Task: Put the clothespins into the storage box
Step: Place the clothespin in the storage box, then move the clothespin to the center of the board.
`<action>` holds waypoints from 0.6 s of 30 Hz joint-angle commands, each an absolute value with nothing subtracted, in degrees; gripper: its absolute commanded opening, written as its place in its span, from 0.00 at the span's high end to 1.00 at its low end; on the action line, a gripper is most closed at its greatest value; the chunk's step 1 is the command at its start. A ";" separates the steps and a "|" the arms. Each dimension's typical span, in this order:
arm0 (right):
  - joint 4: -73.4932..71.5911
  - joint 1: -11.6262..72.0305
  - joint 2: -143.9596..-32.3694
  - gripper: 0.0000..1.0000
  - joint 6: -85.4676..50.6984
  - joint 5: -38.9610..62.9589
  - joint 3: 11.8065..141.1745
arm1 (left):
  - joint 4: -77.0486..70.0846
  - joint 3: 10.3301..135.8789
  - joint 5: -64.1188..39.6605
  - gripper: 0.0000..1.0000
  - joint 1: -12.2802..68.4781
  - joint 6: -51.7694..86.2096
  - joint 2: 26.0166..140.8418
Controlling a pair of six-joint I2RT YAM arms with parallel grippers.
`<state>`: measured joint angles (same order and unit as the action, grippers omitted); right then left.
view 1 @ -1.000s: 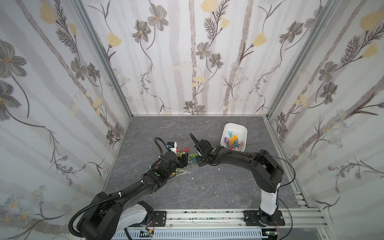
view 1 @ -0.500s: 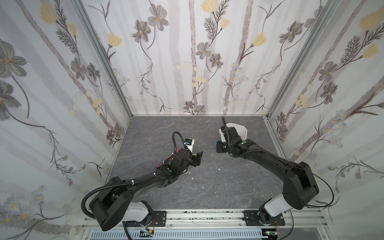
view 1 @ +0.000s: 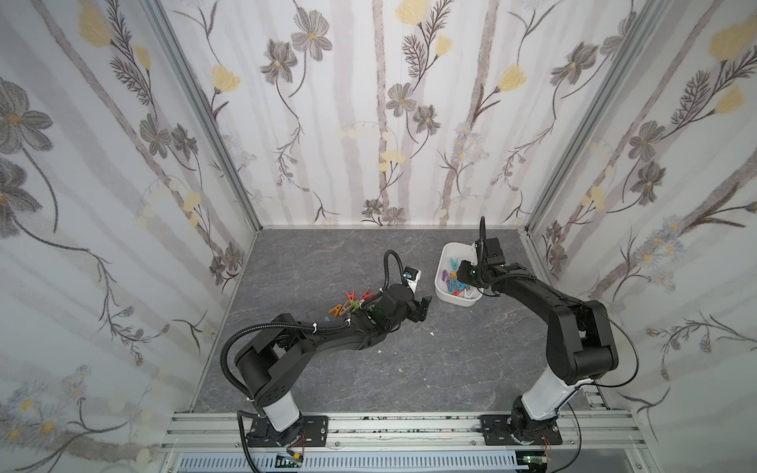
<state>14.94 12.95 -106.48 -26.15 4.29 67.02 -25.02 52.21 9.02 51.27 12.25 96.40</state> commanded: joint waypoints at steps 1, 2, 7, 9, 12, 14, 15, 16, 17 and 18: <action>14.13 14.51 -105.15 0.64 -28.06 0.05 67.39 | -23.25 50.95 10.60 0.20 50.20 14.18 94.43; 14.16 15.70 -104.29 0.64 -28.19 -1.14 67.16 | -22.44 50.26 11.39 0.20 49.55 14.76 93.47; 11.86 27.68 -99.23 0.63 -28.57 -6.96 63.28 | -19.86 42.05 13.13 0.20 43.12 19.76 83.92; 9.46 33.88 -98.67 0.63 -27.68 -9.00 61.66 | -18.39 37.73 12.30 0.20 39.28 21.56 79.25; 8.90 38.98 -102.72 0.63 -26.04 -5.86 63.02 | -16.32 32.12 11.71 0.20 34.51 22.15 73.45; 10.88 40.00 -107.42 0.64 -24.03 -0.64 66.32 | -14.61 29.64 11.24 0.20 31.87 22.40 70.33; 11.46 40.72 -109.36 0.64 -22.32 0.73 67.79 | -13.73 28.63 10.87 0.20 30.65 22.50 69.04; 11.30 41.83 -110.68 0.63 -20.01 0.59 68.40 | -13.04 27.94 10.66 0.20 29.80 22.58 67.81; 10.96 42.64 -111.62 0.62 -18.14 0.44 68.72 | -12.61 27.41 10.51 0.20 29.17 22.61 66.86; 11.11 43.21 -112.74 0.61 -16.08 0.86 69.60 | -12.54 26.68 10.39 0.20 28.80 22.76 65.86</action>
